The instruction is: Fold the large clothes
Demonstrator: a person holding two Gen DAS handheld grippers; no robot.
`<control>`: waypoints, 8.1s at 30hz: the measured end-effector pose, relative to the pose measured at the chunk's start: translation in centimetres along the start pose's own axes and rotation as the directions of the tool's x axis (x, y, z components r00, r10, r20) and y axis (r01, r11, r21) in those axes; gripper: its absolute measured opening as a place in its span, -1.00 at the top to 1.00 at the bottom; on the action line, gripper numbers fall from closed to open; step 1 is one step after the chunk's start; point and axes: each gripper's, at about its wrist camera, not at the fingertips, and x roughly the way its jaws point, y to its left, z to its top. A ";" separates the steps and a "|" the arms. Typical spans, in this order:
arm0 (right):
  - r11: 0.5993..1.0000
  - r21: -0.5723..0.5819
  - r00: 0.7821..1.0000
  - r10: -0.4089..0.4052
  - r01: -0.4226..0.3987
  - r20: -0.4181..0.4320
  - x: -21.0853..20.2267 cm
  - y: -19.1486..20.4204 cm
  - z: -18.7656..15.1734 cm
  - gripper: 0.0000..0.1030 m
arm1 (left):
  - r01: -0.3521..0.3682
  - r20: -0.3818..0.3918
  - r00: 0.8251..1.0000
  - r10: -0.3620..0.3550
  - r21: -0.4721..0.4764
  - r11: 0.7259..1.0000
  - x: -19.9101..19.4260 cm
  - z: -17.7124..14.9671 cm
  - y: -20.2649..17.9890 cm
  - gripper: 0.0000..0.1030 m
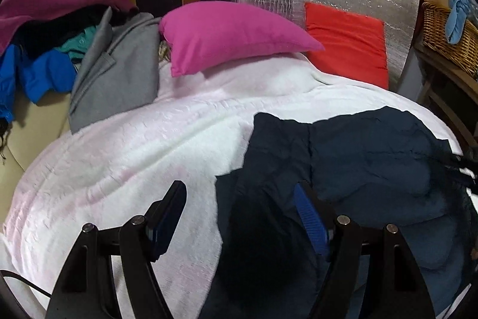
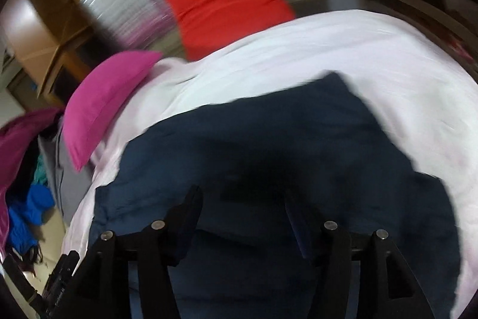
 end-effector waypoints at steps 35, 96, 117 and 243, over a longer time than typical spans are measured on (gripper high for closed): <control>0.981 0.153 0.993 -0.122 0.118 0.011 -7.6 -8.9 -2.1 0.21 | -0.086 0.092 0.993 0.078 0.094 0.992 -3.4 -0.9 -0.4 -0.47; 0.981 0.136 0.987 -0.124 0.137 -0.098 -7.6 -14.4 -4.0 -0.12 | -0.096 0.059 0.995 0.086 0.195 0.976 -1.7 -2.1 -4.5 -0.47; 0.996 0.051 0.998 -0.068 0.069 -0.012 -7.8 -9.6 -3.7 -0.12 | -0.097 0.053 0.995 0.088 0.196 0.976 -1.6 -2.2 -4.1 -0.47; 0.965 -0.165 0.925 -0.132 0.202 0.355 -29.2 1.2 -17.2 -0.47 | -0.053 0.268 0.963 0.031 0.075 0.996 -29.2 -6.1 -4.0 -0.85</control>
